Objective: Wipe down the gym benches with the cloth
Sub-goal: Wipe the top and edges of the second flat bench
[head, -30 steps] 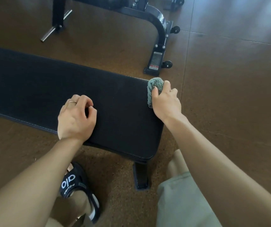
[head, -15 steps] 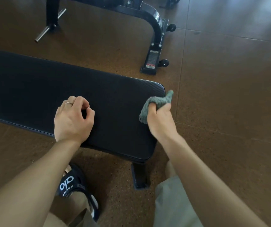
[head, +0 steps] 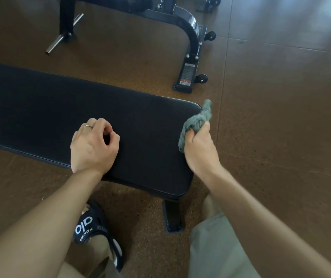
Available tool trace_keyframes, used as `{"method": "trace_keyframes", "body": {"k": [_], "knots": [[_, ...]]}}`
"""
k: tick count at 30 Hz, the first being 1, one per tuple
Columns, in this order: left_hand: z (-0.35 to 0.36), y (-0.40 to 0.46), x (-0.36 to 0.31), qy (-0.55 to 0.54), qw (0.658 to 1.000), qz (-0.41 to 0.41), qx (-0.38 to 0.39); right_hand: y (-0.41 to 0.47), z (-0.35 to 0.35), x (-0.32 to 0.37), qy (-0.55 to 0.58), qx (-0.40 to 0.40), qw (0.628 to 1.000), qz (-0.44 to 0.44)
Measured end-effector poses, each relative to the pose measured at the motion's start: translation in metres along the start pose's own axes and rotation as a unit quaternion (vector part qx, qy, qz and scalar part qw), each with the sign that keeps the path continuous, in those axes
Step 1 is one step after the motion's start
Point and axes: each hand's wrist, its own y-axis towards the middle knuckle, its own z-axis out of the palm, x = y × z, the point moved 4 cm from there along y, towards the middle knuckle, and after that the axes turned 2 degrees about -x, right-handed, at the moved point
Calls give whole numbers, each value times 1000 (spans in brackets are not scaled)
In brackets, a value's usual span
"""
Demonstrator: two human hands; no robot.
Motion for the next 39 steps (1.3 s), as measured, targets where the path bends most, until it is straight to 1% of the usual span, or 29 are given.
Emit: {"method": "trace_keyframes", "body": {"k": [2, 5, 7, 9, 10, 11, 13, 14, 17, 20, 23, 26, 28, 32, 34, 37, 39], "knots": [[0, 0, 0, -1, 1000, -5, 1, -38, 7, -6, -28, 16, 999, -3], [0, 0, 0, 1, 1000, -3, -1, -74, 6, -11, -111, 47, 992, -47], [1, 0, 1, 3, 1000, -3, 1, -65, -4, -14, -189, 35, 979, -70], [1, -1, 1, 2, 1000, -6, 1, -42, -12, -14, -216, 30, 973, -70], [1, -1, 1, -1, 1000, -6, -1, -31, -12, -11, -188, 42, 979, -62], [1, -1, 1, -4, 1000, -7, -2, -22, -11, -7, -135, 52, 988, -51], [0, -1, 1, -8, 1000, -6, -5, -10, -5, -1, -37, 47, 998, -23], [0, -1, 1, -10, 1000, -4, -6, -6, -2, 1, -13, 38, 999, -10], [0, -2, 3, -11, 1000, 1, -7, 14, 0, 8, -1, 6, 1000, 27], [0, -2, 2, -10, 1000, 1, -8, 45, -4, 22, -35, -16, 998, 42], [1, -2, 1, -12, 1000, -4, -9, 72, -6, 45, -141, -17, 990, -10], [1, -1, 0, -16, 1000, -9, -4, 86, 9, 74, -273, 16, 957, -99], [1, 0, 0, -17, 1000, -12, 1, 88, 30, 91, -321, 47, 933, -157], [1, 1, 0, -14, 1000, -12, 6, 81, 69, 108, -371, 57, 892, -250], [1, 1, -1, -15, 1000, -14, 8, 80, 77, 109, -385, 57, 877, -281], [-1, -1, -1, -19, 1000, -20, 4, 82, 74, 106, -371, 55, 875, -307], [-1, -2, 1, -21, 1000, -22, 4, 82, 65, 99, -353, 59, 880, -311]]}}
